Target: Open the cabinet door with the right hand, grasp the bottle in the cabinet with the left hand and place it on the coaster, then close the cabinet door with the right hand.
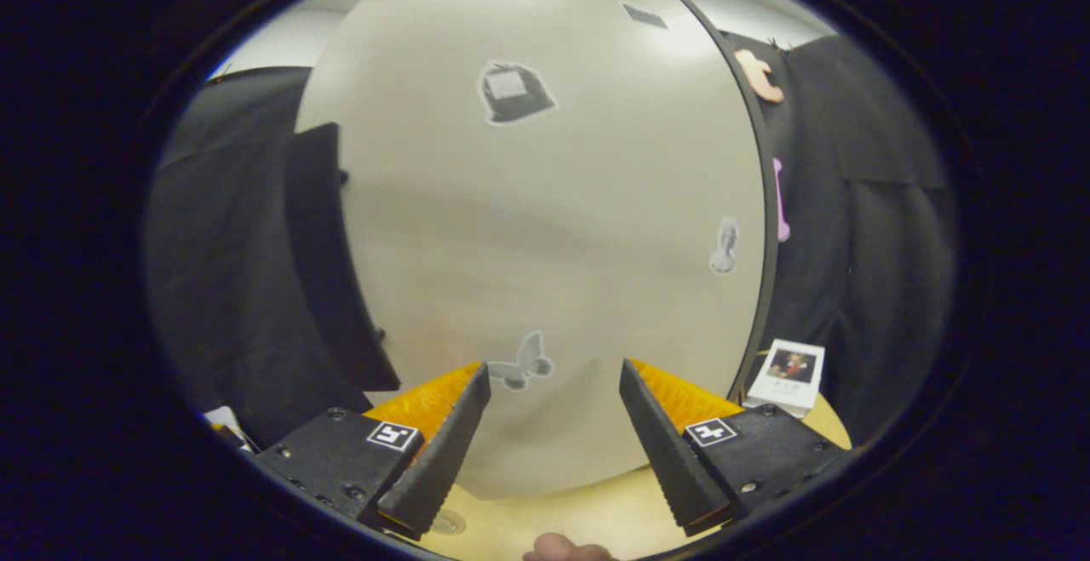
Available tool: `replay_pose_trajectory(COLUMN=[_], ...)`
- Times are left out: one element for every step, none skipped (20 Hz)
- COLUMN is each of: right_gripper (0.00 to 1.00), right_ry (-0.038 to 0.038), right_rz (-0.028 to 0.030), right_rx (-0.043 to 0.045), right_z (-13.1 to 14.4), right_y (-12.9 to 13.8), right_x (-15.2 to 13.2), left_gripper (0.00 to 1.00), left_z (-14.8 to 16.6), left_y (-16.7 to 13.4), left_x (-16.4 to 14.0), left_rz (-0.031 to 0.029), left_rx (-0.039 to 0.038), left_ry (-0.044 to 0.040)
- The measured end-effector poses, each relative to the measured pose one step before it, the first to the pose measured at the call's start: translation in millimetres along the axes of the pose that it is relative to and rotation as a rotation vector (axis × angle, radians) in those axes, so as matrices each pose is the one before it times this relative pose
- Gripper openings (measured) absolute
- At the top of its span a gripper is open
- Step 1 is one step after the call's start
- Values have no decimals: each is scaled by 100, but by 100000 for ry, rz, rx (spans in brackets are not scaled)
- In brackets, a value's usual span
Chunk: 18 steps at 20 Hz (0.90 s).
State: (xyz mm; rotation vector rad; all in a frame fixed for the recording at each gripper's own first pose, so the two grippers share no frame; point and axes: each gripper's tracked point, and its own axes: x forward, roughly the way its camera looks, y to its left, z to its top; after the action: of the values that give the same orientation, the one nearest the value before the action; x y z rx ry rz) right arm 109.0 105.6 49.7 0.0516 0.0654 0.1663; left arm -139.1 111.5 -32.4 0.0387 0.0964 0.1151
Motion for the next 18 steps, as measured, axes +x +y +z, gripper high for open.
replay_pose_trajectory(right_gripper=[99, 94, 100, 100, 95, 96, 99, 99, 100, 99, 99, 100, 96, 95, 99, 99, 100, 100], right_ry=[-4244, -3971, -3482, -2783, -2531, -1748, -1592, -860, -1489, -2270, -2899, -2359, -2075, -1075, 1112, -538, -3105, -2056], right_rz=[-460, -1063, -988, -1475, -2102, -2749, -2304, -2184, -2141, -1541, -1578, -952, 3817, 6171, 2990, 721, 159, -1224], right_rx=[-3548, -2856, -2199, -1625, -1160, -698, -212, -109, -41, 213, 1294, 3290, 3826, 156, -4236, -2739, -398, 244], right_z=[795, 656, 740, 462, 580, 399, 328, 221, 1, 320, 315, -73, -209, -161, -290, 140, 795, 464], right_y=[269, 61, 188, -153, -340, -476, -494, -528, -874, -758, -581, -324, 612, 1074, 51, -345, -136, -363], right_x=[-768, -703, -974, -747, -826, -793, -970, -885, -499, -699, -792, -882, -880, -224, 8, 15, 56, 425], left_gripper=[96, 96, 96, 96, 96, 96, 96, 96, 96, 96, 96, 96, 96, 95, 95, 95, 95, 95], left_z=[211, 220, 70, 66, 21, 94, 214, 351, 536, 582, 337, 178, 95, 5, -195, 6, 451, 566], left_y=[4, -115, -260, -160, -132, -171, -384, -541, -610, -310, -121, -56, -150, -343, 187, -3, 56, -310], left_x=[265, 463, 488, 552, 481, 642, 497, 673, 681, 1147, 758, 914, 913, 988, 797, 465, 528, 276], left_rz=[-1854, -2322, -2446, -2312, -1985, -2197, -2116, -2304, -2646, -1778, -464, -41, 47, 656, 2837, 1805, 2963, 1628], left_rx=[139, -148, -159, 206, -9, -837, -1465, -2289, -2522, -2049, -955, -625, -555, -454, -637, -896, -1225, -1141], left_ry=[-643, -737, -229, -286, 381, 158, -33, -87, -1134, -1418, -1170, -912, -1363, -941, 1232, 168, -1564, -1238])
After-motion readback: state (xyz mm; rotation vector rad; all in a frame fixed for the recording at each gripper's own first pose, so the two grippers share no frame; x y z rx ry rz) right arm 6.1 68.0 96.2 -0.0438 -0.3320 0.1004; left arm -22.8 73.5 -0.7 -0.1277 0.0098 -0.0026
